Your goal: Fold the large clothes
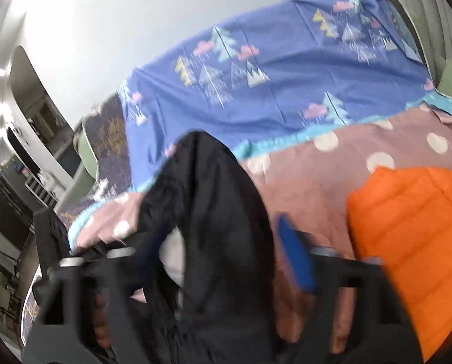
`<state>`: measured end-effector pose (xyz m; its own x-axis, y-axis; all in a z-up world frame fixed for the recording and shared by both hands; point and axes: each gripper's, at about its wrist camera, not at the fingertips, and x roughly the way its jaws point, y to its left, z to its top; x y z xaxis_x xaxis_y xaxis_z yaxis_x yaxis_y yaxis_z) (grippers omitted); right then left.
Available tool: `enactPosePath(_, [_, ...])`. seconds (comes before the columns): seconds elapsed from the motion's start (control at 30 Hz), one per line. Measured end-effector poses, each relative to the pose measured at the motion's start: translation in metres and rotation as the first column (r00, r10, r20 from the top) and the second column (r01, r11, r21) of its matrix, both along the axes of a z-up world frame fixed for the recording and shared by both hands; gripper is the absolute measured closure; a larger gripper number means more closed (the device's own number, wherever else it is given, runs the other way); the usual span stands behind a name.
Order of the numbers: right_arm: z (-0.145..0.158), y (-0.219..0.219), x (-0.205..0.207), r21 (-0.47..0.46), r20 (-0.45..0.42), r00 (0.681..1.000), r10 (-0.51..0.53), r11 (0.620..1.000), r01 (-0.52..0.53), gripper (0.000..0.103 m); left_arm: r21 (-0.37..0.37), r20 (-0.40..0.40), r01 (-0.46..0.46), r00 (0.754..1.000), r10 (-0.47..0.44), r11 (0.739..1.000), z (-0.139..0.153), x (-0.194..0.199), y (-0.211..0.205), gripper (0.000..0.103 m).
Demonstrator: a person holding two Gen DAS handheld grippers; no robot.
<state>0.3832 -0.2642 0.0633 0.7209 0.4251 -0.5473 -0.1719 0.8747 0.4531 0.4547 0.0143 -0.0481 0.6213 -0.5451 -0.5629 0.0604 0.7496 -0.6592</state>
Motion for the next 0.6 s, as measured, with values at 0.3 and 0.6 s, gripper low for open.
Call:
enactPosePath(0.3, [0.039,-0.014,-0.137,-0.075,0.201,0.944,0.26,0.965,-0.25,0.1,0.153,0.278,0.165,0.939,-0.202,0.974,0.072,-0.144,0.018,0.092])
enactPosePath(0.6, [-0.015,-0.047,-0.277,-0.239,0.101,0.977,0.187,0.958,-0.159,0.077,0.189,0.359,0.16,0.907,-0.22,0.969,0.063,-0.287,0.073,0.073])
